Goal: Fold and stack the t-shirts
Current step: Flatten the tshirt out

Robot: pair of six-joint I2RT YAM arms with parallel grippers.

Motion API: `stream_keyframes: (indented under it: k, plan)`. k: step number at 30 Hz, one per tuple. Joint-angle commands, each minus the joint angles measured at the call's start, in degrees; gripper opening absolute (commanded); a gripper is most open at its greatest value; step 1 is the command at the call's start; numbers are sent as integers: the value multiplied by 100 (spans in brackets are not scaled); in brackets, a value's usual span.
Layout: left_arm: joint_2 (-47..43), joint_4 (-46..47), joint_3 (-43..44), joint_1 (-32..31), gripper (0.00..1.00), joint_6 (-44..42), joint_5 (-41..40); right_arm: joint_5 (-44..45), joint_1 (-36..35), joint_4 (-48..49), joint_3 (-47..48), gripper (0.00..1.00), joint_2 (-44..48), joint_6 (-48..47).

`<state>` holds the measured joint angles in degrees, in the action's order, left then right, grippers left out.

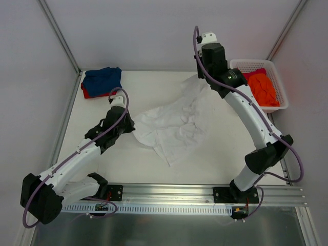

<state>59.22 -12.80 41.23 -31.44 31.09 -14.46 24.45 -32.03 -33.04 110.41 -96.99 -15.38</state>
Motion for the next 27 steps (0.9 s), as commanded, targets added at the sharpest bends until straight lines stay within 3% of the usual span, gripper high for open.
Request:
stream_keyframes:
  k: [1,10,27]
  plan:
    - [-323,-328,534,243,0,-560,-329,376,188,-124,112,0,707,-246]
    - [-649,-794,1668,770,0,-1184,-602,710,452,-194,349,0,1674,-545]
    - [-886,-979,4225,824,0,-2239,-830,473,452,121,675,0,3309,-686]
